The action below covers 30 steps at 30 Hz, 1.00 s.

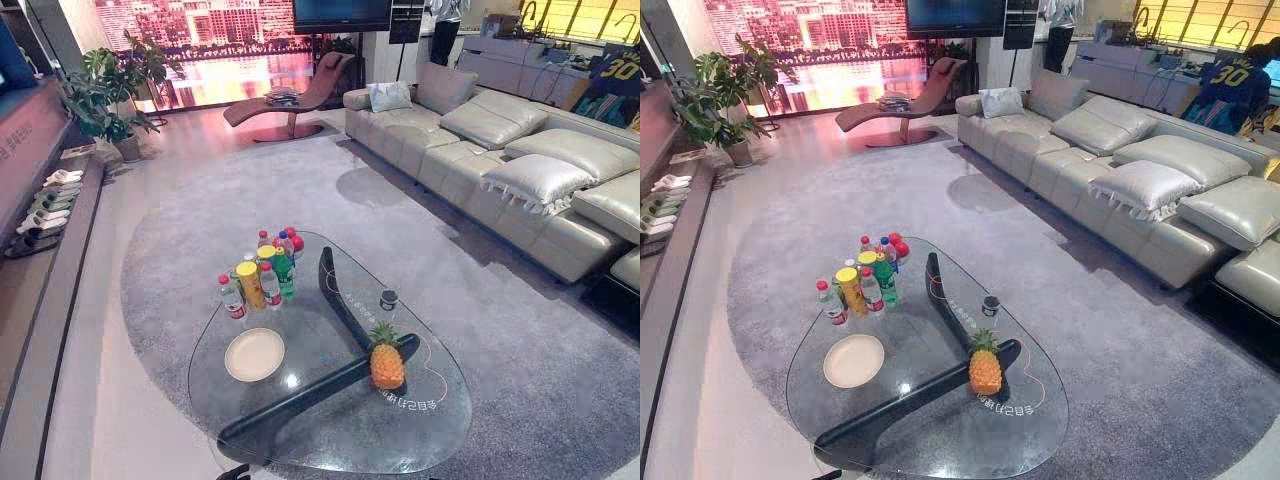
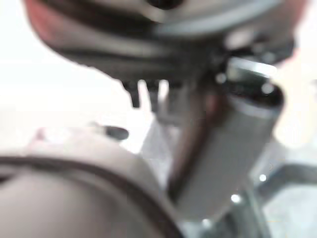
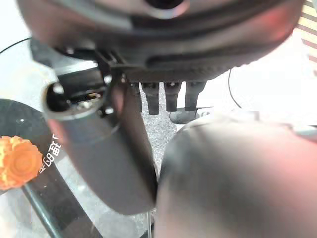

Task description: Pick up the fruit to the plate

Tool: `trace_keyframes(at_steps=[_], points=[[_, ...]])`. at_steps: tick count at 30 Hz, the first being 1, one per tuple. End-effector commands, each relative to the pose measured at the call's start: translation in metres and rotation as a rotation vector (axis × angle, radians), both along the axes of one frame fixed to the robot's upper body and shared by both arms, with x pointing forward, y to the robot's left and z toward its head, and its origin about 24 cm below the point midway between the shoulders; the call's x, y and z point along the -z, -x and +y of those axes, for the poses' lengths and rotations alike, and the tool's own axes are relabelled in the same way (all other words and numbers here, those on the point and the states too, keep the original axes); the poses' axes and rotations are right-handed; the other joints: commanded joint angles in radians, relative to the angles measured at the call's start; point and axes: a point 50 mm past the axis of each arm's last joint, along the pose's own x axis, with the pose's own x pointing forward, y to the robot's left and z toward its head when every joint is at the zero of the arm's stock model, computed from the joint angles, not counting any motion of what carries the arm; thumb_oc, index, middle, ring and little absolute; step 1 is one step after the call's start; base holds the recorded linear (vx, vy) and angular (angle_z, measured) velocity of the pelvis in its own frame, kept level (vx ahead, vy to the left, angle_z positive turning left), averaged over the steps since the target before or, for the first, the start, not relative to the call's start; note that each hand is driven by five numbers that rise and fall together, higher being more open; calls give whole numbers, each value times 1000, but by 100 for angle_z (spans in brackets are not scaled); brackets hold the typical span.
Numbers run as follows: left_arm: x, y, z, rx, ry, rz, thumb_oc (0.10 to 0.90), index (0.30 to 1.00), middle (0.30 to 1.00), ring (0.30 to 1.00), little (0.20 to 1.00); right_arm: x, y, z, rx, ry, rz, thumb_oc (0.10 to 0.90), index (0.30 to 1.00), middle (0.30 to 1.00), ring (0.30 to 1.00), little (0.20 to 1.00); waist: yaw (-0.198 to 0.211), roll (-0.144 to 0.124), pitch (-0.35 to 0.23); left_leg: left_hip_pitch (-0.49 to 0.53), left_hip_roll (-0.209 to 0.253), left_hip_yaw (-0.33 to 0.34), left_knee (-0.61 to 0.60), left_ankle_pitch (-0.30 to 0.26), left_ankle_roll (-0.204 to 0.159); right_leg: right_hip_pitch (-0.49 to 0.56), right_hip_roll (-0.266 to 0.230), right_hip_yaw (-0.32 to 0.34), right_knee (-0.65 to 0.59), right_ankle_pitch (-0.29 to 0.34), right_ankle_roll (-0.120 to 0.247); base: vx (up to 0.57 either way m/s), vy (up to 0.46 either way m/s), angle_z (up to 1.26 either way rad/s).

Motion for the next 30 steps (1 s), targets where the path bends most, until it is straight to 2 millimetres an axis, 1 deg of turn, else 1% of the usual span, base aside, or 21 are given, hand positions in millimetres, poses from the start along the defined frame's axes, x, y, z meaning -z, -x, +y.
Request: trace_keyframes(at_steps=[1, 14, 18, 22, 28, 30], points=[[-4, -29, -6, -20, 39, -69, 800, 900, 900, 900, 900, 3, 18, 1, -49, 3, 118, 800, 900, 900, 900, 900, 4, -24, 54, 27, -124, -3, 7, -104, 70, 9, 33, 7, 5, 8, 2, -96, -4, -21], [-4, -27, -3, -17, 22, -76, 800, 900, 900, 900, 900, 3, 21, 1, -50, 3, 125, 800, 900, 900, 900, 900, 8, -28, 57, 25, -125, -6, 7, -103, 72, 8, 35, 9, 5, 10, 0, 0, 0, 0], [-4, -29, -3, -12, 14, -79, 800, 900, 900, 900, 900, 3, 21, -1, -59, 24, 131, 800, 900, 900, 900, 900, 6, -27, 63, 21, -125, -4, 7, -100, 72, 3, 34, 10, 5, 13, 1, 9, 1, 0], [-5, -30, -3, -15, 15, -88, 800, 900, 900, 900, 900, 1, 20, -8, -58, 80, 129, 800, 900, 900, 900, 900, 5, -25, 81, 10, -123, 1, 7, -94, 72, -12, 35, 17, 5, 20, 2, 29, 4, -1], [-6, -33, -3, -21, 10, -105, 800, 900, 900, 900, 900, -2, 9, -17, -2, 159, 79, 800, 900, 900, 900, 900, 11, -24, 120, -26, -120, 1, 7, -82, 75, -52, 40, 25, 5, 33, 1, 4, -2, -2], [-7, -36, -2, -24, 7, -115, 800, 900, 900, 900, 900, -3, 2, -20, 21, 189, 48, 800, 900, 900, 900, 900, 13, -26, 135, -45, -118, -1, 7, -75, 76, -74, 43, 30, 5, 39, -1, -16, -10, -1]])
